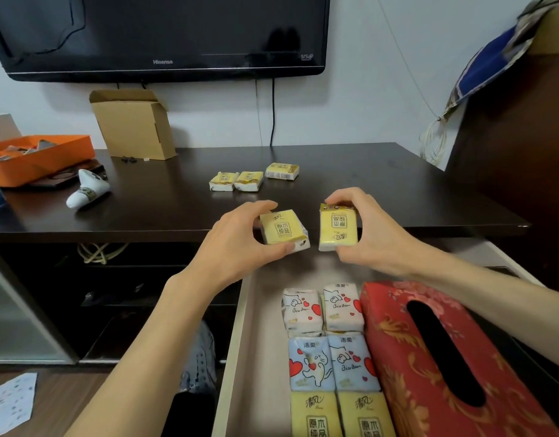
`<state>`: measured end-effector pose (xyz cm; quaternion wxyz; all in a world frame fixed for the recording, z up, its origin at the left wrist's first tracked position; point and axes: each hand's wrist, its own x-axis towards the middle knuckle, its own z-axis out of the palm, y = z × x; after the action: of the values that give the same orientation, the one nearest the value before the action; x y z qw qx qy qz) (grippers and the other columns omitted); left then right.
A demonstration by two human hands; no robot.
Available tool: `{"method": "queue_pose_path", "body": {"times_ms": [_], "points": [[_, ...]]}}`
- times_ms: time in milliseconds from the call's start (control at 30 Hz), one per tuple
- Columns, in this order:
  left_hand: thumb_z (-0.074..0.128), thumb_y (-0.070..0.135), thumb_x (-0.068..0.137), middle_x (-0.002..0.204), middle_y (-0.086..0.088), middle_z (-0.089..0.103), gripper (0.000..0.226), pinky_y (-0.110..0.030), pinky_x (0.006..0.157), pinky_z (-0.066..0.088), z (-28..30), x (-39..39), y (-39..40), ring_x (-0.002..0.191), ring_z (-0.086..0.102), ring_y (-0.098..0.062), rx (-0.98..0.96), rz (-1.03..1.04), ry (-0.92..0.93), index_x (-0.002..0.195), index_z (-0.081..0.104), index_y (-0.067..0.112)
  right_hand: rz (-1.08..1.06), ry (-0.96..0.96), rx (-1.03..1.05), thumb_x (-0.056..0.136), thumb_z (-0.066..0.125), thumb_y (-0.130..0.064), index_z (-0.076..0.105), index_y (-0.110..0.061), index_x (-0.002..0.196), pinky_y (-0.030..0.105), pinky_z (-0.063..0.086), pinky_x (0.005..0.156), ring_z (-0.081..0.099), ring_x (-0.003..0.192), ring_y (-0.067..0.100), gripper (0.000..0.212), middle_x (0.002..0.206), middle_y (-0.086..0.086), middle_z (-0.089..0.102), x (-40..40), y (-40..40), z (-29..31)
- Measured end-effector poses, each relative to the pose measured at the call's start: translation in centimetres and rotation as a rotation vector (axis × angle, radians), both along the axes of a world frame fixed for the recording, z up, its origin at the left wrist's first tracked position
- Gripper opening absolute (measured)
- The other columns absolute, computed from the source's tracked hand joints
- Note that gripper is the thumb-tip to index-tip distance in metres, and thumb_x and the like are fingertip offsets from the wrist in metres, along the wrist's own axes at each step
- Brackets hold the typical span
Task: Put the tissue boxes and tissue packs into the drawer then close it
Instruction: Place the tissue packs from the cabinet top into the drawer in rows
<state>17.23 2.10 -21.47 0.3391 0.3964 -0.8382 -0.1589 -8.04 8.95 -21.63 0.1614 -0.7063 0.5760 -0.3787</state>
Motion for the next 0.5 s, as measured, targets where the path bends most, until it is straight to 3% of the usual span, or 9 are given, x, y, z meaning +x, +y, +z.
{"method": "queue_pose_path", "body": {"times_ms": [100, 233, 367, 500], "points": [[0.066, 0.071, 0.062, 0.126, 0.020, 0.060, 0.083, -0.035, 0.089, 0.053, -0.6, 0.4, 1.7, 0.106, 0.057, 0.002, 0.005, -0.020, -0.054, 0.137, 0.051, 0.037, -0.061, 0.232, -0.045, 0.070, 0.075, -0.047, 0.041, -0.047, 0.136, 0.027, 0.046, 0.089, 0.042, 0.122, 0.004, 0.075, 0.123, -0.024, 0.042, 0.2, 1.0, 0.2], [0.071, 0.063, 0.072, 0.128, 0.016, 0.059, 0.076, -0.039, 0.091, 0.052, -1.7, 1.1, 2.4, 0.112, 0.056, -0.004, 0.003, 0.037, -0.061, 0.139, 0.050, 0.033, -0.258, 0.233, 0.062, 0.086, 0.064, -0.053, 0.065, -0.037, 0.124, 0.041, 0.041, 0.101, 0.038, 0.133, 0.019, 0.041, 0.137, -0.007, 0.043, 0.4, -1.9, 2.2], [0.073, 0.060, 0.075, 0.127, 0.015, 0.058, 0.071, -0.041, 0.089, 0.052, -1.3, 0.7, 1.7, 0.107, 0.057, -0.004, -0.011, 0.096, -0.001, 0.137, 0.052, 0.034, -0.377, 0.346, 0.336, 0.094, 0.042, -0.072, 0.067, -0.021, 0.116, 0.050, 0.039, 0.107, 0.037, 0.138, 0.038, 0.061, 0.140, 0.014, 0.052, 1.2, -5.4, 3.4], [0.070, 0.063, 0.074, 0.125, 0.015, 0.059, 0.069, -0.041, 0.086, 0.054, -1.2, -0.1, 0.8, 0.104, 0.059, -0.004, -0.010, 0.134, 0.043, 0.135, 0.053, 0.035, -0.246, 0.184, 0.452, 0.083, 0.054, -0.049, 0.049, -0.020, 0.147, 0.043, 0.030, 0.105, 0.026, 0.148, 0.030, 0.071, 0.157, 0.009, 0.041, 0.7, -5.9, 3.7]]}}
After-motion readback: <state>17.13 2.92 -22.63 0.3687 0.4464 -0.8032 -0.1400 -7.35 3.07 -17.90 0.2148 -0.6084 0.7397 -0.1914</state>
